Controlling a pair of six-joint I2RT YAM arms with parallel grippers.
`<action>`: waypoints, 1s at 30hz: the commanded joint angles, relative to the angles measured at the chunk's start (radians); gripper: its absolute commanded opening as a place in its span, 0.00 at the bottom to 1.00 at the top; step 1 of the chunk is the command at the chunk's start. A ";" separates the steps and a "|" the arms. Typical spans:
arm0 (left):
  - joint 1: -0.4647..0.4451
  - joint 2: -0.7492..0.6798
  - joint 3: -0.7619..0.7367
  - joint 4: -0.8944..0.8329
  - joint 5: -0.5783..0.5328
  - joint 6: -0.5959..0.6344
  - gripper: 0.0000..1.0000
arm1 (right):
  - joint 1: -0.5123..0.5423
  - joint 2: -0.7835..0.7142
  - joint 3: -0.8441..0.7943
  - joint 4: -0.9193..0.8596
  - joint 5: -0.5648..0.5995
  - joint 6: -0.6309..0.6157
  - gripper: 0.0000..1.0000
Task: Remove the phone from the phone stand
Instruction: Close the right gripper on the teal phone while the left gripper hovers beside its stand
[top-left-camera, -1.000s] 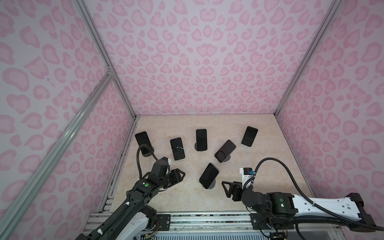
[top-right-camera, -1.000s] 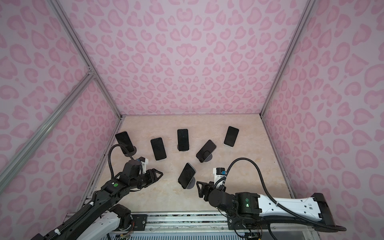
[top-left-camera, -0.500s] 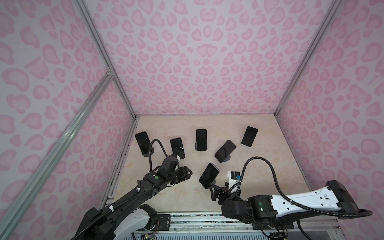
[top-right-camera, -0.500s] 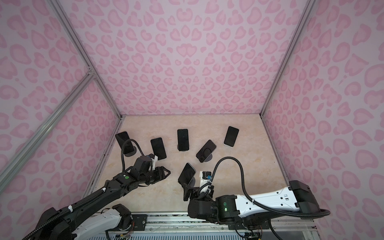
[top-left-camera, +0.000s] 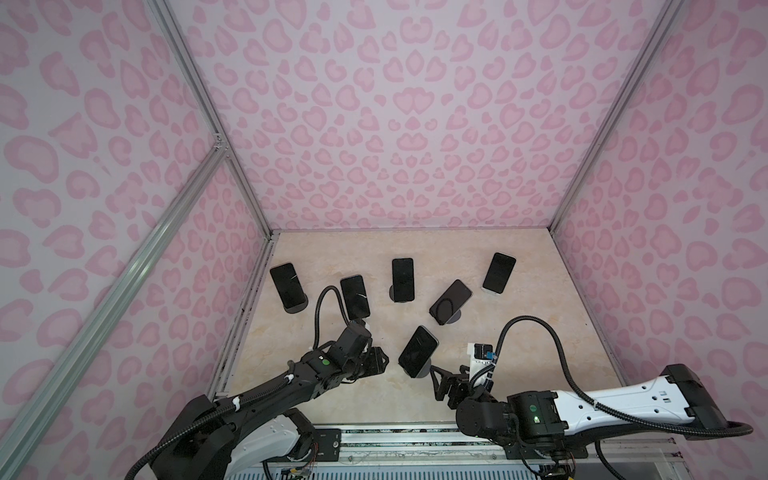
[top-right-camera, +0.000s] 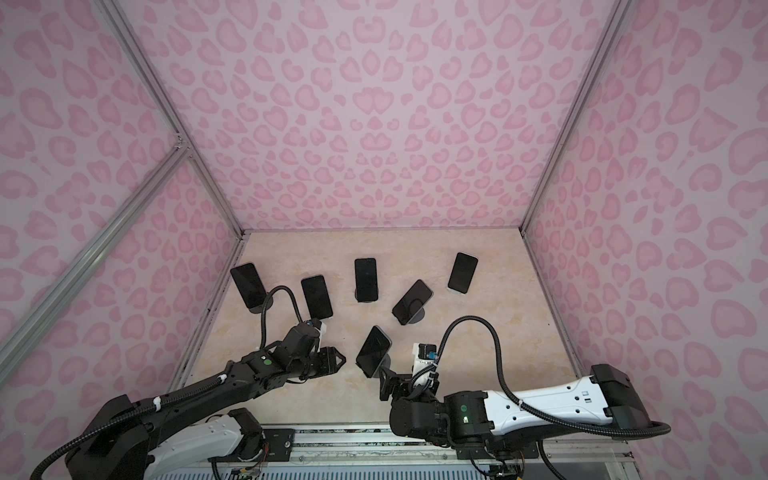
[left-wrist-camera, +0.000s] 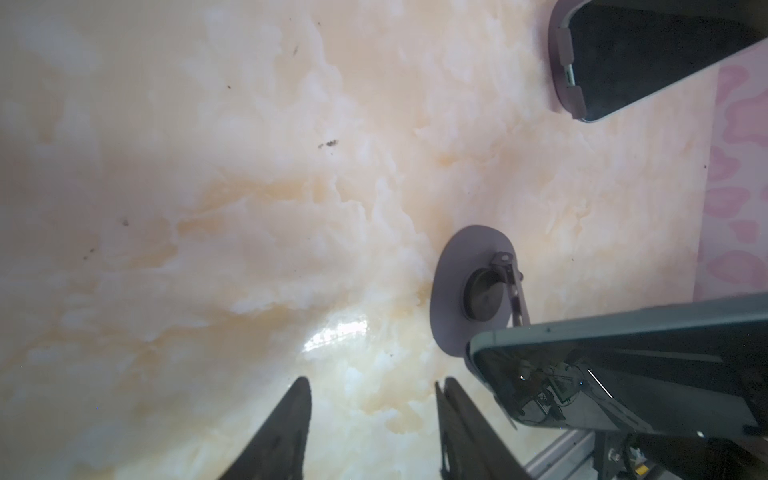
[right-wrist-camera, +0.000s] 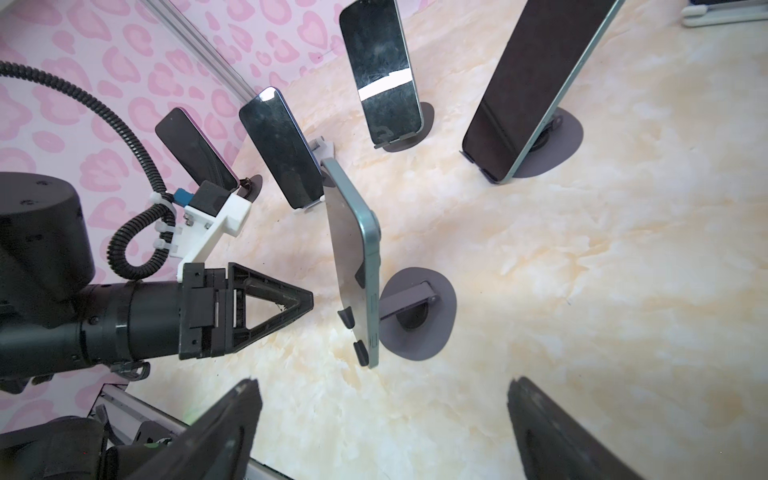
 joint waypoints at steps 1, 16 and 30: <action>-0.020 0.035 0.013 0.068 -0.010 0.000 0.53 | -0.016 -0.018 -0.018 -0.011 0.026 -0.007 0.92; -0.121 0.088 0.049 0.043 -0.153 -0.043 0.52 | -0.055 -0.132 -0.067 -0.043 0.028 -0.014 0.89; -0.174 0.098 0.067 0.021 -0.179 -0.053 0.50 | -0.072 -0.141 -0.071 -0.032 0.018 -0.033 0.89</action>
